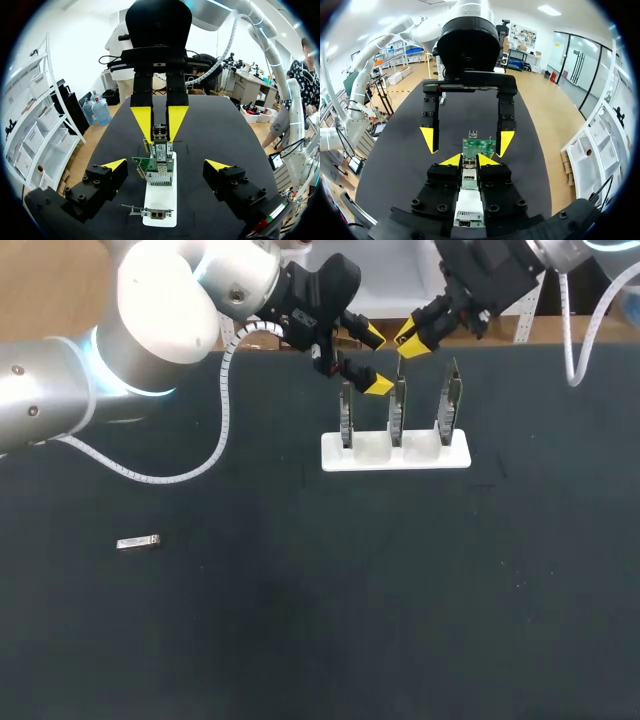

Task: Pick up the optical module with the left hand, and insert it into the network port with the right hand.

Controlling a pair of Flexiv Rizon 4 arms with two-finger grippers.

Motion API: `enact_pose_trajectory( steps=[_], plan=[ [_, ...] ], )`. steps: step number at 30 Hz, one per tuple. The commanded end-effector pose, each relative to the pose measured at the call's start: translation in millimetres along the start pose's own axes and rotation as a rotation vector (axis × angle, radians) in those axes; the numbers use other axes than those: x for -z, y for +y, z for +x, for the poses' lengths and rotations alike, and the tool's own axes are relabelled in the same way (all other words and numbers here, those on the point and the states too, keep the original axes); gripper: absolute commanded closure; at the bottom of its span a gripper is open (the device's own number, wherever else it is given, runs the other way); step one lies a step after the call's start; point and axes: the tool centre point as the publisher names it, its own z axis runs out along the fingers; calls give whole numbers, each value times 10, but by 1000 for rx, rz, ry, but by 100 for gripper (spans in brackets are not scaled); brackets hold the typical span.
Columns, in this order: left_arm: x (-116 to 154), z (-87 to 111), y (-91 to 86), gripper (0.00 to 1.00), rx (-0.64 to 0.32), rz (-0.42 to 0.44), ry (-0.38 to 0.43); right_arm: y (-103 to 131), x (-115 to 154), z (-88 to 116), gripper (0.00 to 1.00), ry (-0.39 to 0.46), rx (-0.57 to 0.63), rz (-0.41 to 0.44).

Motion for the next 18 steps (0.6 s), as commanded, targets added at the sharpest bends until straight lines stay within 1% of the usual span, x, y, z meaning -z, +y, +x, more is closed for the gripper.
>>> enact_pose_trajectory(
  steps=[1, 18],
  plan=[
    [-7, -11, 17, 0, 2, 3, 6, 29, -11, -11, 100, 7, -3, 7],
    [-7, -11, 17, 0, 2, 3, 6, 42, -6, 10, 100, 15, -11, 7]
  ],
)
